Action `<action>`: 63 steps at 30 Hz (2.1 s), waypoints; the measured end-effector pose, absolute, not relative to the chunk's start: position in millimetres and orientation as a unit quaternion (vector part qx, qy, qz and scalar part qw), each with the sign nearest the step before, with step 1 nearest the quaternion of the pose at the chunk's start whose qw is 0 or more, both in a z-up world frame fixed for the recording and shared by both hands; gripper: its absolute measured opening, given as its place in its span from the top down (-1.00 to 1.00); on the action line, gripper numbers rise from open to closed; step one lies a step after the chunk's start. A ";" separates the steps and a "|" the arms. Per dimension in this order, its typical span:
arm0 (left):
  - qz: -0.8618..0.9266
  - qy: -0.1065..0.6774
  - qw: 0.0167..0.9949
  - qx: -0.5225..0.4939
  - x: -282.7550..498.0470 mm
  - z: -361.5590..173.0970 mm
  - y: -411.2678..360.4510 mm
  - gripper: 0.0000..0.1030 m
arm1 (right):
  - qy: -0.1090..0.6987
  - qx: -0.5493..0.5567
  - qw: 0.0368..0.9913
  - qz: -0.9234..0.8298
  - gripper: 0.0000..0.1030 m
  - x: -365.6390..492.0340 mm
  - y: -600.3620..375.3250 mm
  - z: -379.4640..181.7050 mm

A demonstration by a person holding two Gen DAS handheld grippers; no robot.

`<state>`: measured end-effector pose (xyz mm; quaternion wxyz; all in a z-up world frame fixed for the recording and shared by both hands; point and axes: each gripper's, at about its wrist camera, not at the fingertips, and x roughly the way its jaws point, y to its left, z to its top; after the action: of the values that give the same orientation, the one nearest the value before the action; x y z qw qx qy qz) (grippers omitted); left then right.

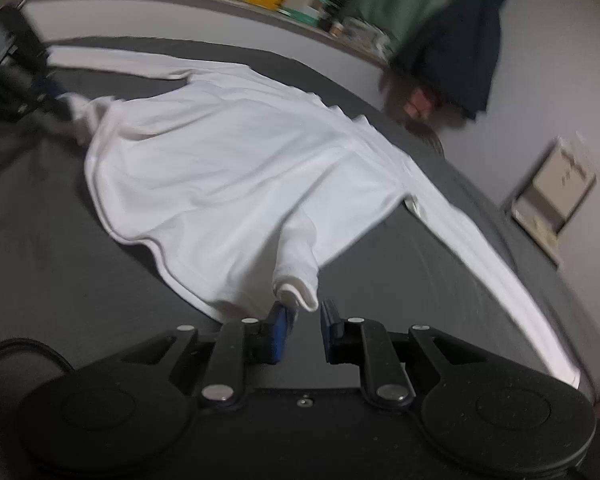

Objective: Fold clothes

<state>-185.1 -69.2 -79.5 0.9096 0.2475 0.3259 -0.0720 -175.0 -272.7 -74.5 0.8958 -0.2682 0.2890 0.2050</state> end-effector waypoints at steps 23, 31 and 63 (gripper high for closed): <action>-0.088 0.337 0.885 0.309 -188.8 -99.6 -96.9 0.78 | 0.243 -0.230 0.912 0.236 0.88 -171.2 -256.4 -70.9; -0.045 0.272 0.899 0.341 -205.0 -63.2 -76.0 0.86 | 0.279 -0.076 0.945 0.152 0.90 -155.1 -328.3 -40.2; -0.048 0.302 0.878 0.368 -238.8 -71.8 -55.1 0.87 | 0.455 0.386 0.795 0.109 0.88 -88.8 -443.0 -120.1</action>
<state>-238.8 -55.1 -71.8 0.8781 0.3683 0.3018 -0.0478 -88.8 -443.0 -120.1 0.7951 0.3859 0.4551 0.1087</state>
